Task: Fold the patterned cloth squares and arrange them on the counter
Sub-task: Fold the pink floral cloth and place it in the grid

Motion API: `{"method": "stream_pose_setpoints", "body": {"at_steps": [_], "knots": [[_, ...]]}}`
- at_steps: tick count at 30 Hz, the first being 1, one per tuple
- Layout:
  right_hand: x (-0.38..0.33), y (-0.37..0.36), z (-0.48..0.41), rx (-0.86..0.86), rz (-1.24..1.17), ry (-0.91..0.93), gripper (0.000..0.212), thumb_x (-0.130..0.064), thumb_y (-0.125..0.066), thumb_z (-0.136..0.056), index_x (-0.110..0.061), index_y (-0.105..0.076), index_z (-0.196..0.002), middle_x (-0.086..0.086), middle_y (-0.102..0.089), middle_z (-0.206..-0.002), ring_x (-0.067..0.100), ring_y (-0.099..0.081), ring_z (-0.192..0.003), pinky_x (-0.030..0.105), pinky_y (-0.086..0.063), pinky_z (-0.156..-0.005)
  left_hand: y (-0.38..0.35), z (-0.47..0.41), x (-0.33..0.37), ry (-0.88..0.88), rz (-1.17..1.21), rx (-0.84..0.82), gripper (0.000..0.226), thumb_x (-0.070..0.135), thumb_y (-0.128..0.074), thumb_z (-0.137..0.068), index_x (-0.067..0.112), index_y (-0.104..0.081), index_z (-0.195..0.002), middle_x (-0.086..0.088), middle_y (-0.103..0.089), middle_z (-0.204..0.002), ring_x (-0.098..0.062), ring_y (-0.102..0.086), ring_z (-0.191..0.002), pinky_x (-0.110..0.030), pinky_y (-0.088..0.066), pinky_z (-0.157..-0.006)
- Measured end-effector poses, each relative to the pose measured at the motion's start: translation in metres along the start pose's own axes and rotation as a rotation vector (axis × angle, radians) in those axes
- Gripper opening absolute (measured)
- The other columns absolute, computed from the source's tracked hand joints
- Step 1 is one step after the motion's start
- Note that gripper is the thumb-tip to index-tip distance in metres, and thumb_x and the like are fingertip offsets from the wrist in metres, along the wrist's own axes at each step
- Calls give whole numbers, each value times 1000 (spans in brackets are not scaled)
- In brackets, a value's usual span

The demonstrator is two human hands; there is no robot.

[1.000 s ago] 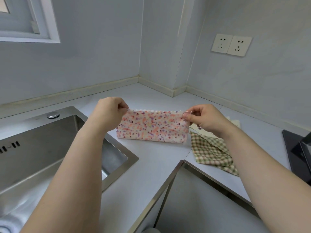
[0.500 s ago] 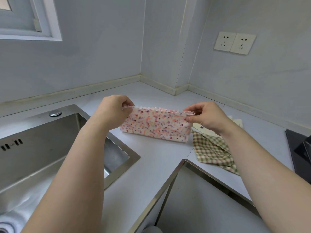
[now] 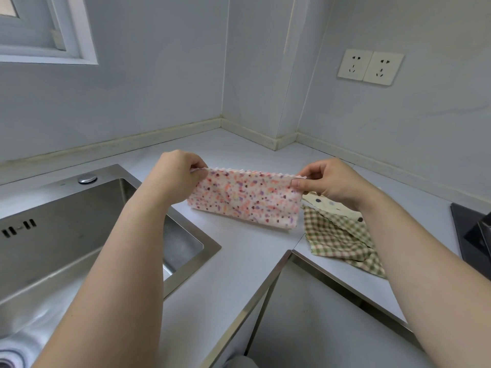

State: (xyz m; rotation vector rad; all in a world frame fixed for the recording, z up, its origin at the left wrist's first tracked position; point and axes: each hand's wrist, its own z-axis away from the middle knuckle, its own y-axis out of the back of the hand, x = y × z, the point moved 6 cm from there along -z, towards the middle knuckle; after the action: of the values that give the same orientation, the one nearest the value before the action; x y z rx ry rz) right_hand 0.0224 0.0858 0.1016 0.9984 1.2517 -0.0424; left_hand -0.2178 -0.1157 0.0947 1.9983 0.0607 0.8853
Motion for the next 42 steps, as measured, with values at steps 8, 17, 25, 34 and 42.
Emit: {"method": "stream_pose_setpoints", "body": {"at_steps": [8, 17, 25, 34, 42], "knots": [[1, 1, -4, -20, 10, -4, 20, -36, -83, -83, -18, -79, -92, 2, -78, -85, 16, -55, -72, 43, -40, -72, 1, -2, 0, 20, -13, -11, 17, 23, -60, -100, 17, -73, -108, 1, -64, -92, -20, -58, -86, -27, -41, -72], [-2, 5, -13, 349, 29, 127, 3, -25, -74, -92, -24, -74, -95, -6, -76, -82, 9, -72, -73, 38, -60, -71, 5, 4, 7, -70, 163, 237, 12, 15, -65, -95, 18, -75, -98, 5, -70, -89, -14, -64, -84, -21, -49, -73], [29, -50, 7, 170, 595, 181, 18, -25, -62, -98, -18, -73, -110, -4, -70, -110, 16, -61, -104, 29, -46, -93, -48, 3, -19, -34, -12, -71, 4, 20, -73, -85, 21, -76, -86, 10, -69, -89, -11, -64, -86, -19, -45, -67], [44, -65, 17, 87, 861, 233, 15, -38, -59, -95, -29, -70, -98, -13, -65, -101, 14, -56, -109, 38, -43, -99, -55, 6, -24, 62, -161, -260, 10, 18, -74, -75, 22, -73, -66, 10, -69, -72, -13, -64, -70, -21, -47, -56], [27, -69, 14, 197, 785, 250, 39, -62, -42, -94, -33, -68, -94, -15, -65, -105, 8, -53, -105, 36, -40, -102, -56, 0, 10, -56, -369, -161, 27, 49, -59, -95, 26, -72, -97, 2, -70, -106, -21, -63, -98, -34, -51, -80]]}}
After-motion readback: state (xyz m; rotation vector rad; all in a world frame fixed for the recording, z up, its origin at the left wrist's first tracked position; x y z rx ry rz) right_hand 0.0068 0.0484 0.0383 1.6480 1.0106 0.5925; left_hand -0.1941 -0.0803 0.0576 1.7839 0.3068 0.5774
